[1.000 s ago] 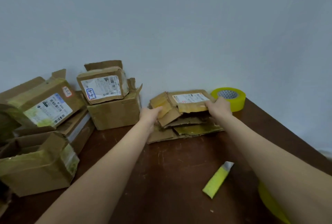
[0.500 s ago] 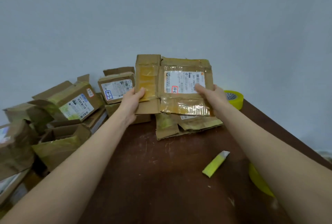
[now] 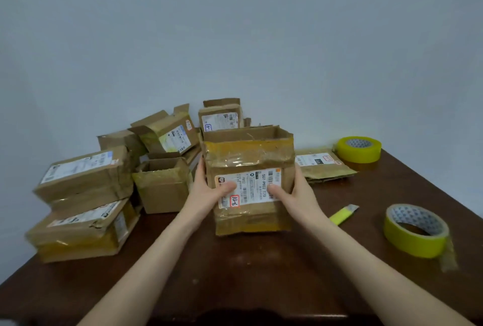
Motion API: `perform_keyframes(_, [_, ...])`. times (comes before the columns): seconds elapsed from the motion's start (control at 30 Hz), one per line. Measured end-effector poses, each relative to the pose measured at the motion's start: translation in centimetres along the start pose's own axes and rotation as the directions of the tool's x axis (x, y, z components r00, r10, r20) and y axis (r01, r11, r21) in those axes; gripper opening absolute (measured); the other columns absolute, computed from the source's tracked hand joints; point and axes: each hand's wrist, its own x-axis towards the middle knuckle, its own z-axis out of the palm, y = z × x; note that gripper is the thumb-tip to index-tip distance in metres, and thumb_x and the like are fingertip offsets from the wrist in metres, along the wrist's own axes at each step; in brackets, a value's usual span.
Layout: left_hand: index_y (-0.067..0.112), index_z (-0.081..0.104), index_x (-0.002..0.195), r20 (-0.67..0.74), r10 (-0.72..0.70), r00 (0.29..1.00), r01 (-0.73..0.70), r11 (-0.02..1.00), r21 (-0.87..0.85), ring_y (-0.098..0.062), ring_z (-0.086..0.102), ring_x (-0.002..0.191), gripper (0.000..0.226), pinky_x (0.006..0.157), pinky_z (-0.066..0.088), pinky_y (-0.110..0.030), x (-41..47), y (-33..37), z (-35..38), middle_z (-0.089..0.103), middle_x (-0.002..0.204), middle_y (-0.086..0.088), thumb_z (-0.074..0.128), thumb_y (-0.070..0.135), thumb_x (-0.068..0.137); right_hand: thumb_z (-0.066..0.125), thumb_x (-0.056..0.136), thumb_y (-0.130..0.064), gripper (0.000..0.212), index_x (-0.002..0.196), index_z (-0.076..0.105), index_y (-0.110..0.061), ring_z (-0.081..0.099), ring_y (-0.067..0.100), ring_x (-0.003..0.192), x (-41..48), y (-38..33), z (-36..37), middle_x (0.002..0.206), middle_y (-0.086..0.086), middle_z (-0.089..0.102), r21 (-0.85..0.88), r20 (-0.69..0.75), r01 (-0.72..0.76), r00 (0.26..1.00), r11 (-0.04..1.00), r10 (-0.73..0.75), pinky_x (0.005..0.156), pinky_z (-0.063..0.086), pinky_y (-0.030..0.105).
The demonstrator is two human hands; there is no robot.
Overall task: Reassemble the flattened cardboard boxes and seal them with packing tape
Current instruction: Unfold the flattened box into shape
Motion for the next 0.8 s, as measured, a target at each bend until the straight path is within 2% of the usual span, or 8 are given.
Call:
perform_keyframes(0.1, [0.027,0.021,0.148,0.023,-0.065,0.998,0.065,0.998,0.018,-0.010,0.065,0.104,0.108,0.076,0.055,-0.018,-1.6,-1.9,-0.2,0.057,0.133,-0.006,0.081,0.034,0.058,0.071,0.081,-0.034,0.083,0.149,0.024,-0.028,0.041,0.014,0.134,-1.6,1.0,0.0,0.145,-0.005,0.043,-0.156,0.028,0.046,0.999,0.987,-0.042,0.108,0.039,0.041])
perform_keyframes(0.23, [0.059,0.017,0.141,-0.045,0.085,0.995,-0.086,0.996,-0.025,-0.014,0.041,0.133,0.108,0.103,0.045,-0.038,-1.9,-1.7,-0.6,0.028,0.154,0.005,0.087,0.039,0.060,0.072,0.083,-0.035,0.097,0.154,0.007,-0.029,0.025,0.011,0.141,-1.7,0.2,-1.3,0.155,-0.004,0.025,-0.243,0.001,0.186,0.982,0.952,-0.191,0.111,0.029,0.034])
perform_keyframes(0.3, [0.064,0.021,0.135,-0.042,0.151,0.988,-0.152,0.988,-0.024,-0.012,0.034,0.137,0.099,0.107,0.040,-0.041,-1.5,-0.9,-0.6,0.026,0.155,0.012,0.082,0.044,0.059,0.073,0.082,-0.037,0.094,0.153,0.012,-0.030,0.023,0.011,0.142,-0.9,-0.6,-2.1,0.155,-0.004,0.024,-0.268,0.030,0.246,0.968,0.931,-0.247,0.112,0.029,0.035])
perform_keyframes(0.4, [0.060,0.029,0.135,-0.034,0.159,0.987,-0.161,0.986,-0.054,-0.015,0.034,0.139,0.092,0.109,0.038,-0.047,-0.5,-0.5,-0.6,0.032,0.152,0.013,0.080,0.047,0.060,0.071,0.078,-0.051,0.084,0.148,0.029,-0.030,0.028,0.010,0.140,-0.1,-1.2,-2.7,0.153,-0.005,0.027,-0.266,0.108,0.233,0.971,0.935,-0.211,0.114,0.029,0.034])
perform_keyframes(0.5, [0.056,0.034,0.135,-0.010,0.150,0.989,-0.150,0.986,-0.075,-0.014,0.045,0.131,0.090,0.103,0.045,-0.044,0.3,-0.5,-0.3,0.043,0.145,0.009,0.081,0.046,0.059,0.069,0.072,-0.064,0.076,0.137,0.038,-0.038,0.045,0.006,0.128,0.1,-1.8,-2.7,0.141,-0.007,0.044,-0.198,0.156,0.207,0.972,0.958,-0.178,0.108,0.039,0.038])
perform_keyframes(0.63, [0.055,0.038,0.128,-0.015,0.124,0.992,-0.124,0.991,-0.044,-0.007,0.056,0.117,0.083,0.087,0.052,-0.024,1.2,-0.1,0.2,0.053,0.132,0.011,0.080,0.047,0.056,0.074,0.077,-0.043,0.069,0.133,0.039,-0.025,0.055,-0.006,0.109,0.7,-2.2,-2.8,0.120,-0.019,0.057,-0.114,0.192,0.110,0.977,0.987,-0.087,0.102,0.045,0.032])
perform_keyframes(0.73, [0.030,0.036,0.138,0.036,0.075,0.997,-0.076,0.996,0.038,-0.004,0.057,0.109,0.095,0.082,0.049,-0.015,1.7,-0.2,0.3,0.055,0.129,0.005,0.087,0.042,0.059,0.071,0.070,-0.064,0.086,0.138,0.036,-0.025,0.054,-0.003,0.114,1.0,-2.3,-2.5,0.125,-0.017,0.056,-0.140,0.215,0.107,0.974,0.984,-0.075,0.103,0.044,0.032])
perform_keyframes(0.8, [0.016,0.033,0.140,0.049,0.001,0.999,-0.002,1.000,0.021,-0.006,0.059,0.107,0.098,0.079,0.049,-0.015,1.8,-0.6,0.3,0.056,0.127,0.000,0.085,0.043,0.061,0.065,0.073,-0.067,0.082,0.139,0.037,-0.026,0.051,-0.004,0.116,1.1,-2.3,-2.2,0.128,-0.017,0.054,-0.124,0.236,0.110,0.968,0.986,-0.079,0.106,0.042,0.032])
